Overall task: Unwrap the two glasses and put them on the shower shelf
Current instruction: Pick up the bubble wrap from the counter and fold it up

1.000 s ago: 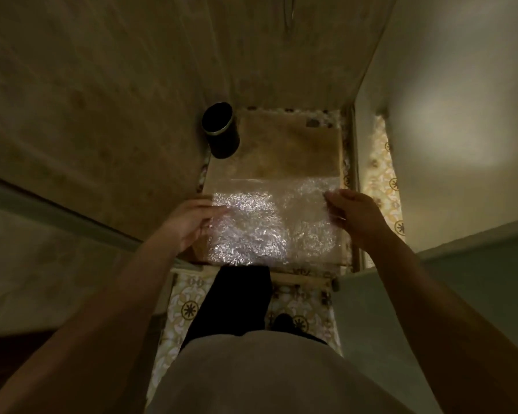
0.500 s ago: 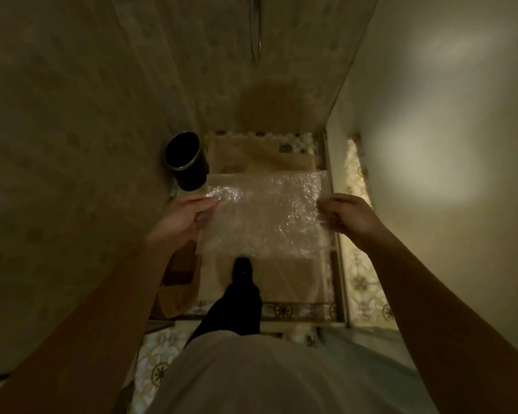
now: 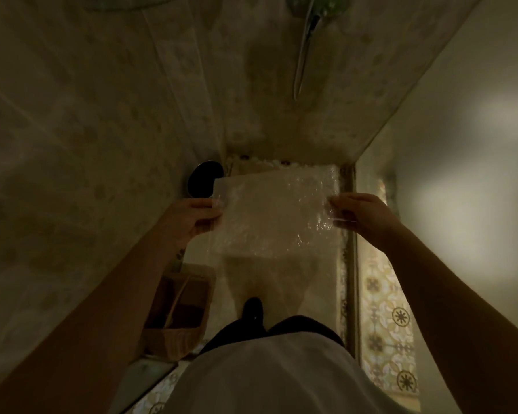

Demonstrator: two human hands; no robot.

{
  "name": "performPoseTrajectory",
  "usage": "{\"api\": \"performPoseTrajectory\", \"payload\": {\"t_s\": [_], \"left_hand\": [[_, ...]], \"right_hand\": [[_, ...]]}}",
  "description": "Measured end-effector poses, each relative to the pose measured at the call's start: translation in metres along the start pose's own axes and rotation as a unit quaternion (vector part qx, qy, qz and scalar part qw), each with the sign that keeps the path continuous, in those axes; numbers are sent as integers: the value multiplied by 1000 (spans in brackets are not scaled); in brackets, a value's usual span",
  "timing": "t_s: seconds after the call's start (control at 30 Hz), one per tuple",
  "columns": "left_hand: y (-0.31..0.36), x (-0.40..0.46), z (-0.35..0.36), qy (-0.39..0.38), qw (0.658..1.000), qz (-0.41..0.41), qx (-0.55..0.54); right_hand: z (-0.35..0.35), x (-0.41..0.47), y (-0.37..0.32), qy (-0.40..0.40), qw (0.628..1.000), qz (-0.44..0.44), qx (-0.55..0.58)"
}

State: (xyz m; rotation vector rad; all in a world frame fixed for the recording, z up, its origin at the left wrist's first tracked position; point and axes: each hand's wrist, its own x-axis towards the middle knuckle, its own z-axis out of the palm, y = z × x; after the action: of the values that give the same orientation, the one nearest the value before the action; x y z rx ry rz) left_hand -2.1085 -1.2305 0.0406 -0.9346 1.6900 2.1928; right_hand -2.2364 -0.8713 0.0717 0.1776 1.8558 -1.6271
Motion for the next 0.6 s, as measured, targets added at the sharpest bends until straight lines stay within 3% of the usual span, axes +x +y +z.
{"api": "performPoseTrajectory", "payload": {"t_s": [0.23,0.37,0.6], "left_hand": [[36,22,4,38,999,6,22],[57,35,16,12,998,2,68],[86,63,57,69,992,39,-102]], "right_hand": [[-4,55,-38,-45,999,5,-2],[-17,94,-53,-61,998,14,-24],[-46,157,-99,-122,991,-29,40]]}}
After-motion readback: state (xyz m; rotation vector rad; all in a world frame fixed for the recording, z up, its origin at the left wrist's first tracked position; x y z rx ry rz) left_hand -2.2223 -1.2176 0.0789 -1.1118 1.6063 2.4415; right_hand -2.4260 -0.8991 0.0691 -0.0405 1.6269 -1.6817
